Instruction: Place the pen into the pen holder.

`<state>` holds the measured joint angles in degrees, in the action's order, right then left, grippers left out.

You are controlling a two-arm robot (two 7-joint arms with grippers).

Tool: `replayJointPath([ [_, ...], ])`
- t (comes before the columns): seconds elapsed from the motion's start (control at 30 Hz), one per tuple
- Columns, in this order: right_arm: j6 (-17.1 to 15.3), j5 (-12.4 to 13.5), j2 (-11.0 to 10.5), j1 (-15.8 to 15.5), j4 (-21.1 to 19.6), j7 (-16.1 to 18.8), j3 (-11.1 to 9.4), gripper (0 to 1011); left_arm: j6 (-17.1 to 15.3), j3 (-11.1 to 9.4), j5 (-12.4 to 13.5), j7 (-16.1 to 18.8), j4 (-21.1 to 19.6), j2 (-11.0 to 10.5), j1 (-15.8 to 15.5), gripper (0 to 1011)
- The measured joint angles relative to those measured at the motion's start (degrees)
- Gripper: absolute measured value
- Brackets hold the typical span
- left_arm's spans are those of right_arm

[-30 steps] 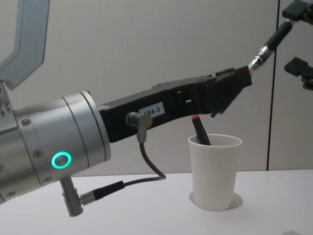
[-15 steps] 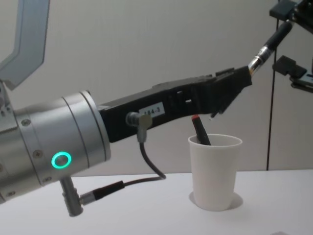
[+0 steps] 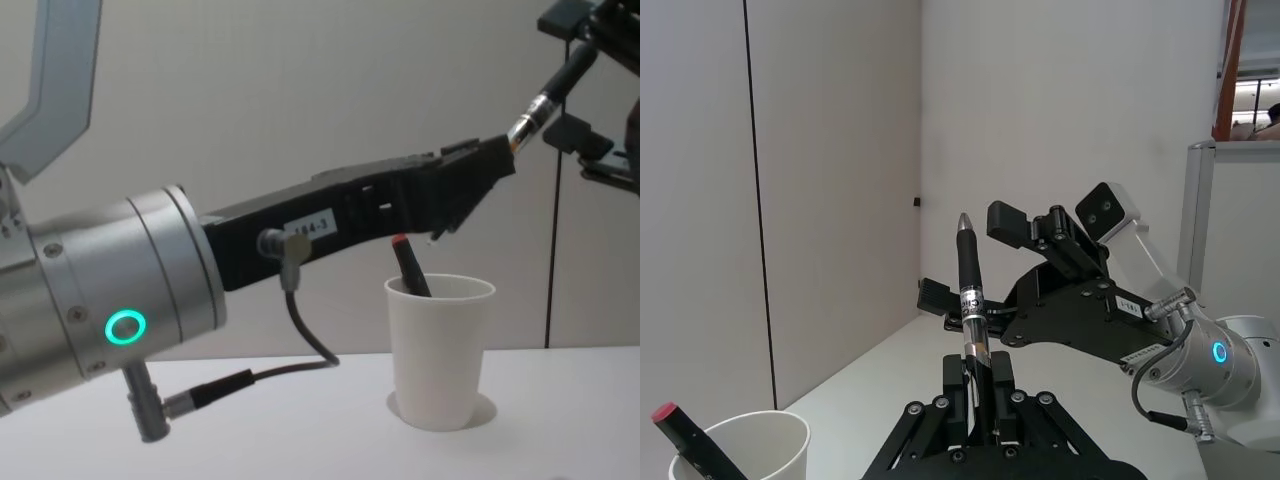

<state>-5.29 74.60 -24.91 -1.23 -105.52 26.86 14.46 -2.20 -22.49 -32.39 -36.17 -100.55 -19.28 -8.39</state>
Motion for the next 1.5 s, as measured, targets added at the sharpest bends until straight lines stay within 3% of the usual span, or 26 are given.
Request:
replayJointPath([
  [0.33,-0.2,0.1,0.1,0.3,0.1,0.5,0.5,989,0.0,0.0,0.0,0.0,0.0,0.0,0.0,161],
  [0.77,-0.3,0.1,0.2,0.5,0.2,0.7,0.7,659,0.0,0.0,0.0,0.0,0.0,0.0,0.0,161],
  [0.87,-0.3,0.2,0.2,0.6,0.2,0.7,0.8,517,0.0,0.0,0.0,0.0,0.0,0.0,0.0,161],
  [0.9,-0.3,0.2,0.2,0.6,0.2,0.7,0.8,517,0.0,0.0,0.0,0.0,0.0,0.0,0.0,161],
  [0.97,-0.3,0.2,0.2,0.6,0.2,0.7,0.8,416,0.0,0.0,0.0,0.0,0.0,0.0,0.0,161],
  [1.07,-0.3,0.2,0.3,0.6,0.2,0.8,0.8,357,0.0,0.0,0.0,0.0,0.0,0.0,0.0,161],
  [1.23,-0.3,0.2,0.3,0.6,0.2,0.8,0.8,169,0.0,0.0,0.0,0.0,0.0,0.0,0.0,161],
  [1.33,-0.3,0.2,0.3,0.6,0.2,0.8,0.8,119,0.0,0.0,0.0,0.0,0.0,0.0,0.0,161],
  [1.5,-0.3,0.2,0.3,0.6,0.2,0.8,0.8,118,0.0,0.0,0.0,0.0,0.0,0.0,0.0,161],
])
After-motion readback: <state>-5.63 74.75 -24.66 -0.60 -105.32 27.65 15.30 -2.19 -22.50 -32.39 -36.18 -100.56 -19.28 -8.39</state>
